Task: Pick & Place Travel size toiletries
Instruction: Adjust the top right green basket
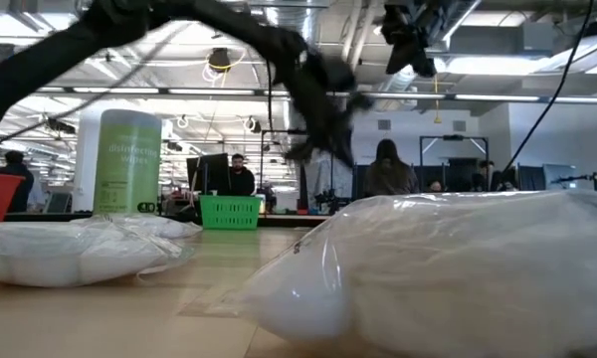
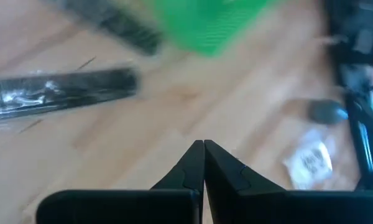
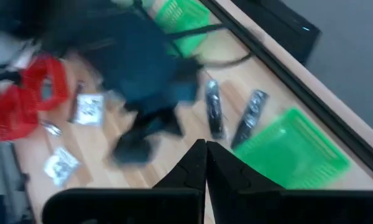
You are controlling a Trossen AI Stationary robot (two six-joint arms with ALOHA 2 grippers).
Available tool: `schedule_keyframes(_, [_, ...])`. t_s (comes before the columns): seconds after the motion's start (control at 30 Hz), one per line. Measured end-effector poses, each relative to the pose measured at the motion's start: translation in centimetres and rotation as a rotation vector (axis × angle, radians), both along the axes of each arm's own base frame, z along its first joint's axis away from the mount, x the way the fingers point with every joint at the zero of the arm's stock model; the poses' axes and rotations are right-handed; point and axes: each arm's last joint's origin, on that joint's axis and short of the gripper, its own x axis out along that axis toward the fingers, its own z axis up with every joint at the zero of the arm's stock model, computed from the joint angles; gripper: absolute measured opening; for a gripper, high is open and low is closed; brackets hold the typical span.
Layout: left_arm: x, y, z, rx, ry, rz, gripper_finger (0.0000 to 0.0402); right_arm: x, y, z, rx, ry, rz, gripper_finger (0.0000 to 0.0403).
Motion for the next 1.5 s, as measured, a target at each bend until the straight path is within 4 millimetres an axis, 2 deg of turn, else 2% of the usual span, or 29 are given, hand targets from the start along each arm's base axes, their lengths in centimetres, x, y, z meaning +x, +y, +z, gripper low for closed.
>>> schedule_keyframes(0.07, [-0.4, -2.0, 2.5, 0.096, -0.023, -0.019, 0.0000, 0.4, -1.2, -0.9, 0.022, -0.002, -0.010, 0.0000])
schedule_keyframes(0.27, [-4.1, -6.4, 5.3, 0.242, -0.027, 0.020, 0.0000, 1.8, -5.0, -4.0, 0.052, 0.008, -0.067, 0.0000])
schedule_keyframes(0.43, [-8.3, -9.3, 5.3, 0.293, -0.121, 0.053, 0.0000, 4.3, -6.6, -6.7, 0.056, -0.004, -0.051, 0.0000])
schedule_keyframes(0.53, [-11.1, -10.6, 5.7, 0.299, -0.283, 0.102, 0.0000, 6.0, -7.1, -6.5, -0.035, -0.080, -0.060, 0.0000])
schedule_keyframes(0.63, [-13.4, -11.8, 6.1, 0.270, -0.466, 0.159, 0.0000, 7.0, -7.3, -6.9, -0.022, -0.087, -0.064, 0.0000])
schedule_keyframes(0.77, [-16.3, -13.9, 7.6, 0.284, -0.655, 0.220, 0.0000, 8.9, -7.4, -12.2, 0.061, 0.159, -0.068, 0.0000])
schedule_keyframes(0.83, [-17.3, -14.9, 8.3, 0.311, -0.687, 0.248, 0.0000, 10.0, -7.0, -13.9, 0.070, 0.225, -0.051, 0.0000])
schedule_keyframes(0.97, [-18.4, -16.5, 9.9, 0.353, -0.756, 0.242, 0.0000, 12.2, -5.9, -16.3, 0.071, 0.297, -0.041, 0.0000])
schedule_keyframes(1.1, [-18.7, -17.8, 10.4, 0.355, -0.788, 0.230, 0.0000, 13.5, -5.1, -18.1, 0.058, 0.373, -0.040, 0.0000])
schedule_keyframes(1.23, [-18.7, -19.2, 10.5, 0.353, -0.802, 0.215, 0.0000, 13.7, -5.0, -20.9, 0.117, 0.482, -0.023, 0.0000])
schedule_keyframes(1.37, [-18.8, -20.7, 10.6, 0.363, -0.811, 0.216, 0.0000, 13.5, -5.6, -21.0, 0.145, 0.459, -0.037, 0.0000])
schedule_keyframes(1.5, [-18.9, -21.5, 10.7, 0.370, -0.821, 0.225, 0.0000, 12.9, -7.0, -22.1, 0.223, 0.423, -0.115, 0.0000])
